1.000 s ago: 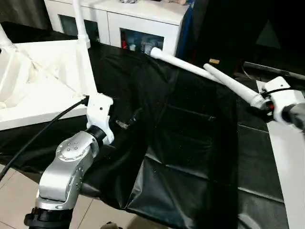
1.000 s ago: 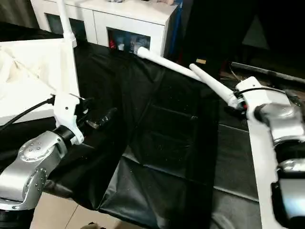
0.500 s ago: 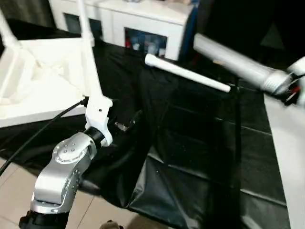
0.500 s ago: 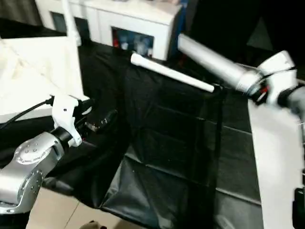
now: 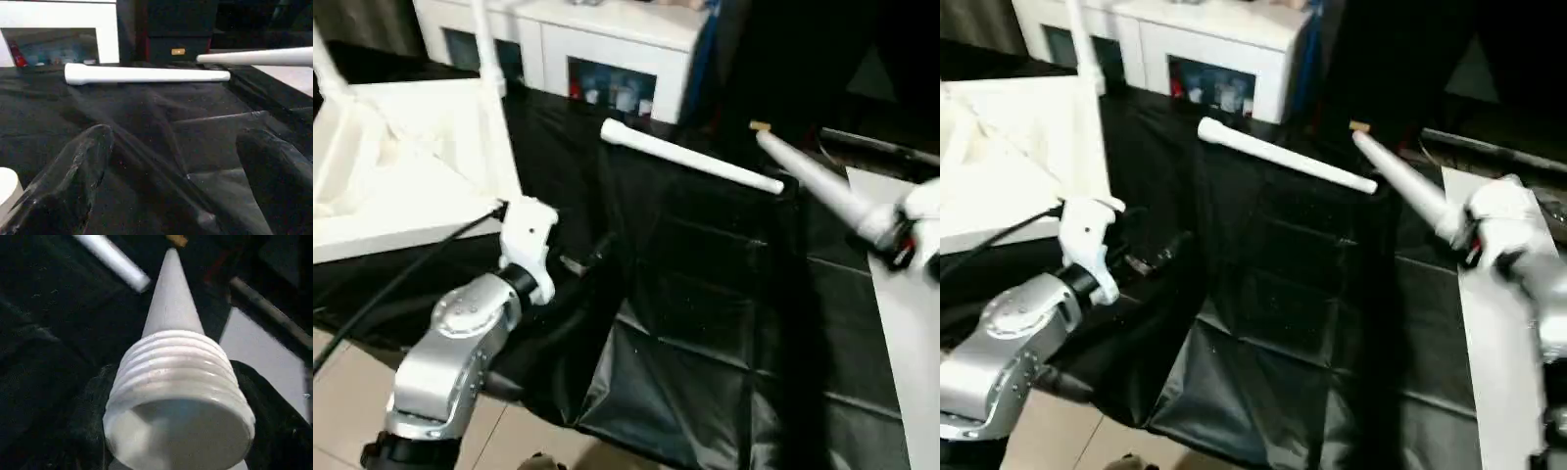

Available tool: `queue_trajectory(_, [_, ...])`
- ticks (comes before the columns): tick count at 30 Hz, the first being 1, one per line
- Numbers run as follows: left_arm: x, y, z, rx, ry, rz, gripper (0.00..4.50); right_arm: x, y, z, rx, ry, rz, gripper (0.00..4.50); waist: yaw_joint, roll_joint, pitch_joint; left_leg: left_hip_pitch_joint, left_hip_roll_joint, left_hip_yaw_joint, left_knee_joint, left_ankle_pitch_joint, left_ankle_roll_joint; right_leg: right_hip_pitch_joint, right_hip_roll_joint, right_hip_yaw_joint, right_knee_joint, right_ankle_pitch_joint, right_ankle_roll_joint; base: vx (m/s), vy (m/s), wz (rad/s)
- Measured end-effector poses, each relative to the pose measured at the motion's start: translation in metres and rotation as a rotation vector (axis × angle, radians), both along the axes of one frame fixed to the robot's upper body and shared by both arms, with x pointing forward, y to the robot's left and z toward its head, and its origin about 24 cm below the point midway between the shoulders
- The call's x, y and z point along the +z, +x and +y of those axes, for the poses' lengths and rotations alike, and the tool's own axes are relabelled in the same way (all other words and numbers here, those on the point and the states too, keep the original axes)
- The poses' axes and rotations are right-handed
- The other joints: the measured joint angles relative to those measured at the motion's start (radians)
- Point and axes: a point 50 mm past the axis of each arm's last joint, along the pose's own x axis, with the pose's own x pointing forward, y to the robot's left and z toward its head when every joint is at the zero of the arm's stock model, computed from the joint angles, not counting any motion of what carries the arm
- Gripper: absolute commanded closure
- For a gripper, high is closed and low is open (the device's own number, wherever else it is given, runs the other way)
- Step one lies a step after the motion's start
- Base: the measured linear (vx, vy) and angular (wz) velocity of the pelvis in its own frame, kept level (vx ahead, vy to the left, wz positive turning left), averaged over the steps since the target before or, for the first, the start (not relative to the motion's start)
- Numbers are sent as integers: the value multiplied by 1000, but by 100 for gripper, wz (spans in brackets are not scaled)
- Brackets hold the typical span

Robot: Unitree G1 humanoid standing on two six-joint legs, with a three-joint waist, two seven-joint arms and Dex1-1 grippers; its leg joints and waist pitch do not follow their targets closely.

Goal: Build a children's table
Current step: Move to table

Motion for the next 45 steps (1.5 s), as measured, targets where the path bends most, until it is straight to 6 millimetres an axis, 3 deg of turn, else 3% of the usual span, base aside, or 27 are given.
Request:
queue_trajectory(7, [-1,0,0,-2,6,2,0,-8,-18,-14,42,-18,70,163,11,-2,1,-1,0,1,0,0,0,1,0,0,-2,-1,1,0,0,0])
queue_trajectory(19, [-1,0,0,-4,7,0,0,-33,-53,-6,235,8,200,163,-1,-5,0,1,2,1,0,0,0,1,0,-1,-1,-2,4,0,0,0])
queue_trajectory(33, [-1,0,0,-1,7,0,0,-35,-48,50,421,193,151,163,2,-5,0,0,2,1,0,0,0,0,0,-1,-2,-1,3,0,0,0])
queue_trajectory(39, [-3,1,1,9,6,8,0,-17,-39,47,388,206,66,163,8,-5,0,0,2,1,-1,0,0,0,0,-1,-2,-1,2,0,0,0])
queue_trajectory(45, [-6,2,1,27,10,18,0,-14,-37,44,315,230,3,163,5,-6,1,0,2,1,-1,0,0,0,0,-1,-2,-1,3,0,0,0])
